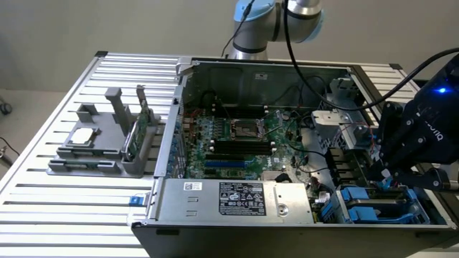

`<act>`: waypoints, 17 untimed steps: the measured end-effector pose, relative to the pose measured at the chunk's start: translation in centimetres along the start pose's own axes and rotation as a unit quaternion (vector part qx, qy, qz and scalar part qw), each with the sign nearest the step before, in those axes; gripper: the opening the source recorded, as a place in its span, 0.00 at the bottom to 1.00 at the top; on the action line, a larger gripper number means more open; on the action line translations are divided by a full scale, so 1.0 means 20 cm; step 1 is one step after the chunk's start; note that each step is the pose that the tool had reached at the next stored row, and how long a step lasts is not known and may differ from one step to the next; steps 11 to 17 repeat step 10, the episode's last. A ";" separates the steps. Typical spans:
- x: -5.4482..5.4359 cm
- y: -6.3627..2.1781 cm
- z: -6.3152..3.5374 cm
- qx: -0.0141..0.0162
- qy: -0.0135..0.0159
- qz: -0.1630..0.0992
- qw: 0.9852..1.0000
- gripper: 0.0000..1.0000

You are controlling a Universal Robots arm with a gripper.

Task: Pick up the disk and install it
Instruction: 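Insert the second disk wire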

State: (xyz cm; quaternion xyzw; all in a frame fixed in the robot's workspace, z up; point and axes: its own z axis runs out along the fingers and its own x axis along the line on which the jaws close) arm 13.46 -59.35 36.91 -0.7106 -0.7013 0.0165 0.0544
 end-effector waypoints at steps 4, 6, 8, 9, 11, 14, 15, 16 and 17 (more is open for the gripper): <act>0.00 0.000 0.000 0.000 0.000 0.000 1.000 0.11; 0.00 0.000 0.000 0.000 0.000 0.000 1.000 0.11; 0.00 0.000 0.000 0.000 0.000 0.000 1.000 0.11; 0.00 0.000 0.000 0.000 0.000 0.000 1.000 0.11; 0.00 0.000 0.000 0.000 0.000 0.000 1.000 0.11; 0.00 0.000 0.000 0.000 0.000 0.000 1.000 0.11; 0.00 0.000 0.000 0.000 0.000 0.000 1.000 0.11; 0.00 0.000 0.000 0.000 0.000 0.000 1.000 0.11; 0.00 0.000 0.000 0.000 0.000 0.000 1.000 0.11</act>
